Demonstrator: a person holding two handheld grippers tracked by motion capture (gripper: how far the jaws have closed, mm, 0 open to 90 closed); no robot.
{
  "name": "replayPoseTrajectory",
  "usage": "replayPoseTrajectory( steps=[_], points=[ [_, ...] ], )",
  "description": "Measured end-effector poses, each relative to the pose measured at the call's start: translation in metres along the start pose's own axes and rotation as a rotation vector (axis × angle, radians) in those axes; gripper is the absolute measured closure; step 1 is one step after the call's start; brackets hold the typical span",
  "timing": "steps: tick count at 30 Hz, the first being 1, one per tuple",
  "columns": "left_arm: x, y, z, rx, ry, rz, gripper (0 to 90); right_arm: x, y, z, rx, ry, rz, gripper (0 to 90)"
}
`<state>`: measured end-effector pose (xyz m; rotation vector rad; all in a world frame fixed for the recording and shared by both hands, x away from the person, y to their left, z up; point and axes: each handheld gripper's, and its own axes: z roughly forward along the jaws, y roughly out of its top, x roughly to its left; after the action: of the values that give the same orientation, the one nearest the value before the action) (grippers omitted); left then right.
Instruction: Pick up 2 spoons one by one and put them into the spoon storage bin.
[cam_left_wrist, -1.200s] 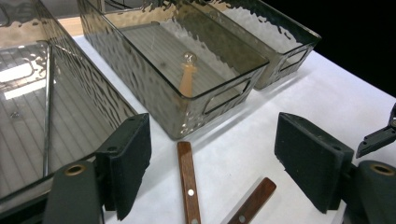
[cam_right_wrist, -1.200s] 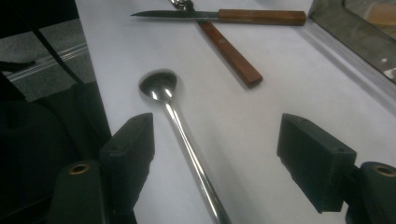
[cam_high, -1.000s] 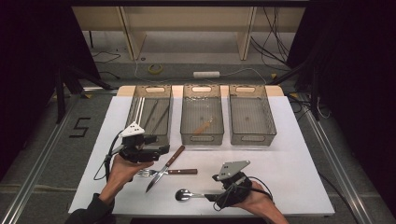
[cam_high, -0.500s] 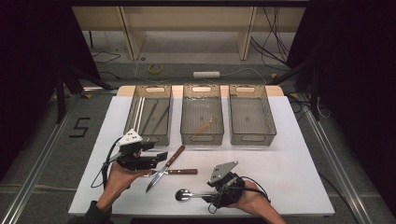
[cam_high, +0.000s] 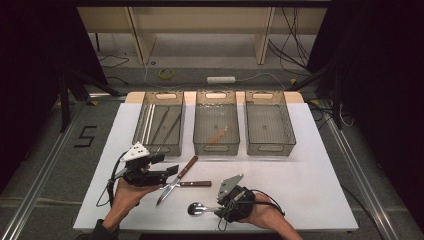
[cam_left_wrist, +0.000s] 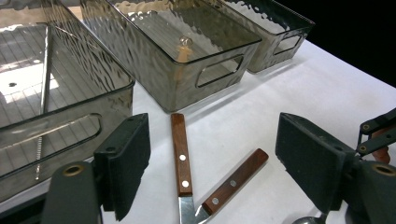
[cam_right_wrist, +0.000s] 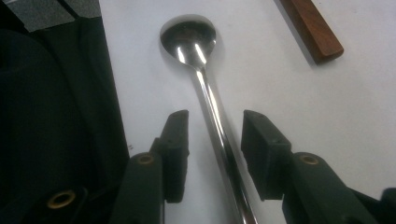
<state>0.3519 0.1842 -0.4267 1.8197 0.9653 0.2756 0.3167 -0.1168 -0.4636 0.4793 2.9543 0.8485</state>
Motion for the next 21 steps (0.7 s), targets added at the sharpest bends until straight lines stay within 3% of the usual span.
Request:
replayPoseTrajectory(
  steps=[9, 21],
  points=[
    [-0.004, -0.002, -0.002, 0.0, -0.004, 0.0, 25.8, -0.001, 0.006, 0.011, 0.044, 0.01, -0.016, 69.7],
    [-0.005, -0.003, -0.001, 0.008, -0.005, 0.007, 25.8, 0.003, 0.012, 0.013, 0.081, -0.027, -0.072, 76.2]
  ],
)
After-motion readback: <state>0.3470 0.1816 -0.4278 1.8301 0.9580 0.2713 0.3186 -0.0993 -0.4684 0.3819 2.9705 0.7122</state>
